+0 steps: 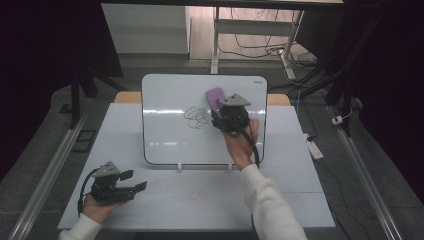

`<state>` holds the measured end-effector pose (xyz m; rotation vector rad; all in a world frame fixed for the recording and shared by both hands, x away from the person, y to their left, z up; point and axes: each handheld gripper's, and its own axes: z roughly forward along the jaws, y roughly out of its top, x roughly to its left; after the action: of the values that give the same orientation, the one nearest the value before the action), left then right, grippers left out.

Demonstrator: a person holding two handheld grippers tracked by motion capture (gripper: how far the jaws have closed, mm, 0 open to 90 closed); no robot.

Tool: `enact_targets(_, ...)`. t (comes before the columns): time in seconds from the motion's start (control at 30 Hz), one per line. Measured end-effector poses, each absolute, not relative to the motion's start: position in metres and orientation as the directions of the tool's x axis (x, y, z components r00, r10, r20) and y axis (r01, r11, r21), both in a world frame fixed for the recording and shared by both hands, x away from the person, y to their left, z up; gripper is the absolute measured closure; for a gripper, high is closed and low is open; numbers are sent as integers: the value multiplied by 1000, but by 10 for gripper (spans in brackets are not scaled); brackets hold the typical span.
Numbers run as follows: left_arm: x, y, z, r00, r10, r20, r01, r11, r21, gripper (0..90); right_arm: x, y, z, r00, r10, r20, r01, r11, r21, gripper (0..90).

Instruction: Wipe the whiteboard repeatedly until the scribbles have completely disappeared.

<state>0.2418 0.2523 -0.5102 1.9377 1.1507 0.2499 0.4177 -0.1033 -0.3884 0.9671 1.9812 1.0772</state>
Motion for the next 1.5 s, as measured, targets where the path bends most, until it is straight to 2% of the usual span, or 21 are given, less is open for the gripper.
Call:
enact_targets(0.17, 242, 252, -510, 557, 796, -236, 628, -217, 747, 266, 424, -129, -383, -450, 876, -172, 300, 329, 895, 408)
enact_targets(0.33, 242, 251, -510, 559, 795, -237, 628, -219, 747, 265, 424, -130, -382, -454, 874, -174, 300, 333, 894, 408)
enact_targets(0.43, 243, 251, -510, 561, 792, -239, 629, -220, 746, 265, 424, -117, -383, -493, 853, -172, 286, 345, 894, 408)
enact_targets(0.47, 243, 251, -510, 562, 790, -247, 629, -214, 747, 264, 424, -99, -385, -520, 832, -191, 272, 374, 887, 408)
enact_targets(0.7, 242, 252, -509, 563, 787, -251, 627, -209, 751, 264, 410, -47, -402, -605, 760, -239, 232, 455, 860, 408)
enact_targets(0.87, 243, 252, -509, 563, 788, -251, 626, -208, 751, 264, 402, -34, -413, -651, 729, -210, 236, 458, 857, 408)
enact_targets(0.97, 242, 252, -509, 563, 788, -250, 626, -208, 752, 264, 398, -28, -417, -665, 706, -243, 214, 492, 844, 408)
enact_targets(1.1, 242, 253, -509, 563, 788, -250, 627, -210, 750, 264, 400, -38, -413, -648, 719, -251, 219, 492, 842, 407)
enact_targets(1.23, 242, 254, -509, 561, 789, -250, 627, -207, 751, 264, 410, -69, -401, -576, 784, -233, 243, 436, 866, 407)
enact_targets(1.4, 242, 253, -509, 561, 789, -249, 627, -209, 750, 264, 416, -84, -395, -563, 807, -178, 268, 382, 884, 407)
enact_targets(1.5, 242, 253, -509, 562, 789, -248, 627, -211, 750, 264, 417, -86, -394, -551, 813, -188, 264, 383, 885, 407)
